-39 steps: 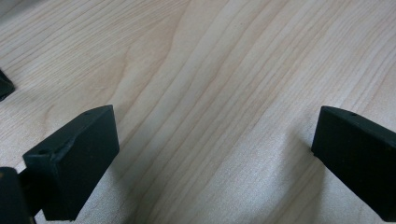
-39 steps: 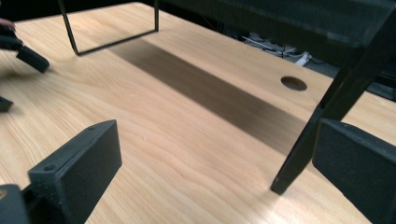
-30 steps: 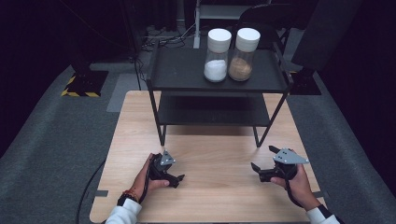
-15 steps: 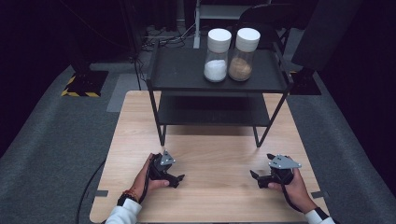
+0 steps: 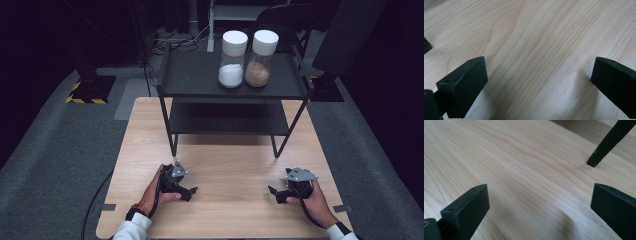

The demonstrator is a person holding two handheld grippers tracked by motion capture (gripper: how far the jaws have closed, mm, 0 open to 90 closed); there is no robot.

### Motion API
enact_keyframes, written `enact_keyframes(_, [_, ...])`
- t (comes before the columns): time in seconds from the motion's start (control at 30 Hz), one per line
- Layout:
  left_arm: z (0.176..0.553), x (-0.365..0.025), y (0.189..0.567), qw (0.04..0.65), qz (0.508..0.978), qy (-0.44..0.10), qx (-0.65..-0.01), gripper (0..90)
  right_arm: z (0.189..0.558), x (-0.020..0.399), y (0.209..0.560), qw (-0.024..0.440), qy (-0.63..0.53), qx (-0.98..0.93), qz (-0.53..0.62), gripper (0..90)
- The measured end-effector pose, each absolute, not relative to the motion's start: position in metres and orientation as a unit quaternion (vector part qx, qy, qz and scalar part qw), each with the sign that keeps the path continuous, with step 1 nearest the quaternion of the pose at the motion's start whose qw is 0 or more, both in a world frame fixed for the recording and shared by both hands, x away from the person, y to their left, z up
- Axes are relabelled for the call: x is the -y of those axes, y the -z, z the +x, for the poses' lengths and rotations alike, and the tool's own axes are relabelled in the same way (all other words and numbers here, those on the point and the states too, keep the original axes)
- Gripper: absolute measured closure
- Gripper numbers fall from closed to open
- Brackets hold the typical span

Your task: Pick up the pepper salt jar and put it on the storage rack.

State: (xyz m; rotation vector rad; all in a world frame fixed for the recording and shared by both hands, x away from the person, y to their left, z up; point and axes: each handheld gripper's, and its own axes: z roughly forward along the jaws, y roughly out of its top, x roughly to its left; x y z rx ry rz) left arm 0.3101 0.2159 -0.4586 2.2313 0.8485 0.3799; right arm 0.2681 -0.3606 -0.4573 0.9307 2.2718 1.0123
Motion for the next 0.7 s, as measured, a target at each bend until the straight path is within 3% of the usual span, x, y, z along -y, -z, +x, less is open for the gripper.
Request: enact_keyframes(0.7, [0.310,-0.215,0.458,0.353,0.864,-0.147,-0.328,0.7,0.283,0.367,0.456,0.203,-0.351,-0.841,0.358,1.0])
